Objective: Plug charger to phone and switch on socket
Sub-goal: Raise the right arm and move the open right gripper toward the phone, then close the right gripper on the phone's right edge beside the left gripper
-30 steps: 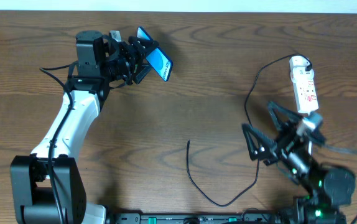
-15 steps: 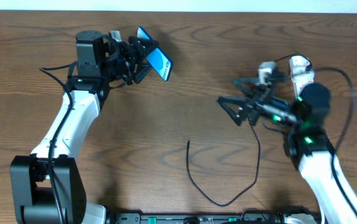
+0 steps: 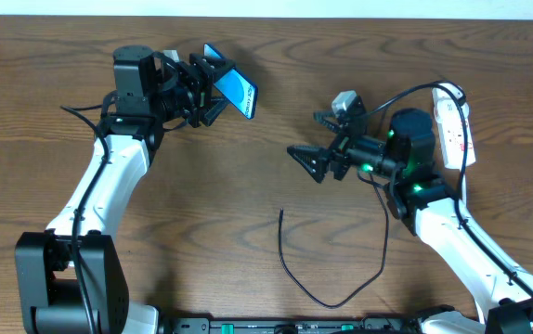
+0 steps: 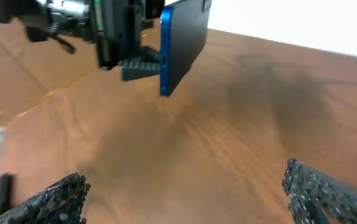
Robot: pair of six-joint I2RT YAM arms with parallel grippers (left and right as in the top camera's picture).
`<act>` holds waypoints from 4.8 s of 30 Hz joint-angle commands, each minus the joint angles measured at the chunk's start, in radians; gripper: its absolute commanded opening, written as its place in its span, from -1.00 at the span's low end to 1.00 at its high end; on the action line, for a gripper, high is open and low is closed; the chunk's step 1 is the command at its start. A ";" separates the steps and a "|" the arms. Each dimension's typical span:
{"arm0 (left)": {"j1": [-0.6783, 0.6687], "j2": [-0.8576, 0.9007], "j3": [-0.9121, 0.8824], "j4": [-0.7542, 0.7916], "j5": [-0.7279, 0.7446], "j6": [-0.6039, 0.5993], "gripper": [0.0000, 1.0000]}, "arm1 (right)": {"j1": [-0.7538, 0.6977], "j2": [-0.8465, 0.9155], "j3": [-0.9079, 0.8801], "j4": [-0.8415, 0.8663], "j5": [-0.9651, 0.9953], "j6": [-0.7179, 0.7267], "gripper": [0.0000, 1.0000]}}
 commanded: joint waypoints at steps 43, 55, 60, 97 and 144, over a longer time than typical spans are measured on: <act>-0.201 -0.025 0.035 0.012 -0.021 -0.058 -0.86 | 0.061 0.000 0.026 0.114 0.211 0.295 0.99; -0.266 -0.025 0.035 0.013 -0.122 -0.058 -0.85 | 0.061 0.000 0.026 0.110 0.211 0.296 0.98; -0.282 -0.025 0.035 0.013 -0.190 -0.058 -0.85 | 0.061 0.000 0.026 0.110 0.211 0.296 0.98; -0.334 -0.025 0.035 0.035 -0.201 -0.151 -0.85 | 0.098 0.049 0.025 0.093 0.301 0.292 0.79; -0.356 -0.025 0.035 -0.004 -0.200 -0.151 0.77 | 0.098 0.051 0.025 0.098 0.300 0.292 -0.98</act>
